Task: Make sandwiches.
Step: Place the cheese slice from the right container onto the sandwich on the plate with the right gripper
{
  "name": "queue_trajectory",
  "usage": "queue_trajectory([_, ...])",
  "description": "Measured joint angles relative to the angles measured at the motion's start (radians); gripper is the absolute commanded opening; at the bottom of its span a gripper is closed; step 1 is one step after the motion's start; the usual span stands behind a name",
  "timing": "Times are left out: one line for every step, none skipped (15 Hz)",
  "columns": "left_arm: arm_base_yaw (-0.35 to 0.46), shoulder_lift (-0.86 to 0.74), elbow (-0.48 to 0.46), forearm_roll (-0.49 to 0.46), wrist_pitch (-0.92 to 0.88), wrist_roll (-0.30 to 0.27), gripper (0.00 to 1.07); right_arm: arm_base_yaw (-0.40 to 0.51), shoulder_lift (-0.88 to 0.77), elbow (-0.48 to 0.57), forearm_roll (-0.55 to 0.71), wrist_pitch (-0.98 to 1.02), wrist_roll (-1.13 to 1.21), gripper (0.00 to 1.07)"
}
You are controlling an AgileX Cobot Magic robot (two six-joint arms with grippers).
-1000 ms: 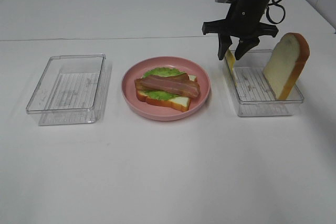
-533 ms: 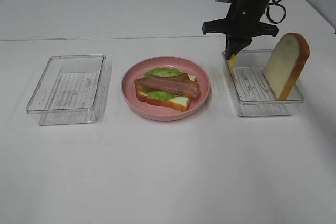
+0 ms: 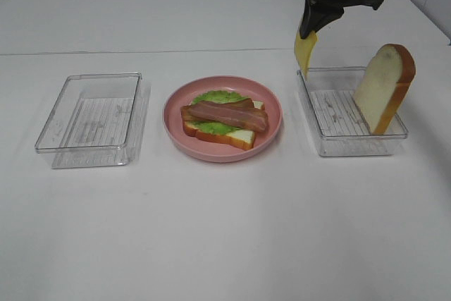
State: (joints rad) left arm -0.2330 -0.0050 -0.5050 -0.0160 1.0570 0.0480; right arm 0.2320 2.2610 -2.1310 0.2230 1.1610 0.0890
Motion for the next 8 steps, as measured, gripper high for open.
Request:
queue_trajectory([0.000, 0.000, 0.000, 0.000, 0.000, 0.000, 0.84, 0.000, -0.007, 0.000, 0.049, 0.012, -0.019, 0.00])
queue_trajectory([0.000, 0.000, 0.000, 0.000, 0.000, 0.000, 0.84, 0.002, -0.010, 0.000, 0.169, 0.024, -0.066, 0.00])
queue_trajectory([0.000, 0.000, 0.000, 0.000, 0.000, 0.000, 0.84, 0.010, -0.010, 0.000, 0.204, 0.032, -0.072, 0.00])
queue_trajectory([0.000, 0.000, 0.000, 0.000, 0.000, 0.000, 0.84, 0.026, -0.010, 0.000, 0.221, 0.038, -0.080, 0.00])
queue_trajectory([0.000, 0.000, 0.000, 0.000, 0.000, 0.000, 0.84, 0.051, -0.009, 0.000, 0.228, 0.039, -0.089, 0.00])
queue_trajectory([0.000, 0.000, 0.000, 0.000, 0.000, 0.000, 0.84, 0.071, -0.007, 0.000, 0.231, 0.039, -0.089, 0.00])
queue_trajectory([0.000, 0.000, 0.000, 0.000, 0.000, 0.000, 0.84, 0.105, -0.003, 0.000, 0.239, 0.039, -0.089, 0.00])
queue_trajectory([0.000, 0.000, 0.000, 0.000, 0.000, 0.000, 0.84, 0.142, 0.005, 0.000, 0.242, 0.034, -0.089, 0.00])
